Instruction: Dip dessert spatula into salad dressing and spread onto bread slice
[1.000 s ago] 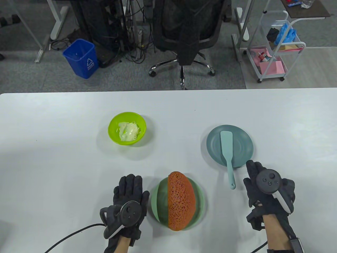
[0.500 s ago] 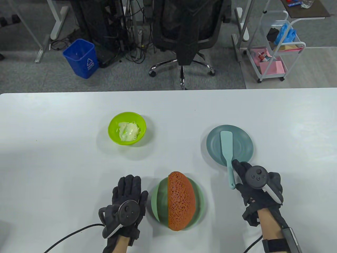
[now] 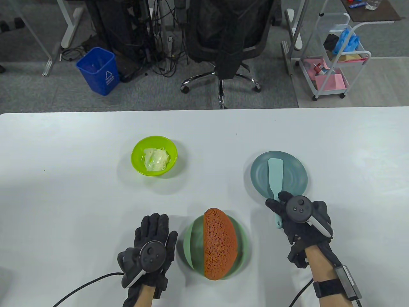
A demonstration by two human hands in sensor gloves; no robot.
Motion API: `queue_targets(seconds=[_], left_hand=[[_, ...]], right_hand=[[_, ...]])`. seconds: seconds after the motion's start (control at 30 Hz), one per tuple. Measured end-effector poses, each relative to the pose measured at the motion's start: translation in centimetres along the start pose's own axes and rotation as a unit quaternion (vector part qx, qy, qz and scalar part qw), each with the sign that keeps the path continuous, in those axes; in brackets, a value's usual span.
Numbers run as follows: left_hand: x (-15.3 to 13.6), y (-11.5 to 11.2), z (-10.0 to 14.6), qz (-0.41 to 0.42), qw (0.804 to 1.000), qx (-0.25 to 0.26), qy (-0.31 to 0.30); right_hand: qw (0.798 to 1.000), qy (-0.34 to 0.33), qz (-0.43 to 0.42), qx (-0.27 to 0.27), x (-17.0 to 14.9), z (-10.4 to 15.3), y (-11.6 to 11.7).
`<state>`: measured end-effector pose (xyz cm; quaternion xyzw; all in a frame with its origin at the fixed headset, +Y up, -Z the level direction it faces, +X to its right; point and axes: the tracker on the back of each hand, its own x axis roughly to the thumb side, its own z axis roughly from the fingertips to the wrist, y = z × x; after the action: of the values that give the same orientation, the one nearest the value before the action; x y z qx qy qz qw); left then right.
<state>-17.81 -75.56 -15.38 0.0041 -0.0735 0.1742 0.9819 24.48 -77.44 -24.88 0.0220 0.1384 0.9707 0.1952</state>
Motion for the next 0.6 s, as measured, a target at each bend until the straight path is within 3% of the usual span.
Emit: queue_targets(seconds=[0.3, 0.47, 0.6], left_hand=[[-0.2, 0.0, -0.1, 0.007, 1.0, -0.001, 0.002], [-0.3, 0.0, -0.1, 0.007, 1.0, -0.002, 0.001], [-0.4, 0.0, -0.1, 0.013, 1.0, 0.002, 0.002]], right_hand=[[0.994, -0.036, -0.083, -0.055, -0.1, 0.1, -1.7], [0.981, -0.069, -0.149, -0.107, -0.2, 0.6, -2.8], [0.958, -0.113, -0.211, -0.157, -0.2, 1.5, -3.6]])
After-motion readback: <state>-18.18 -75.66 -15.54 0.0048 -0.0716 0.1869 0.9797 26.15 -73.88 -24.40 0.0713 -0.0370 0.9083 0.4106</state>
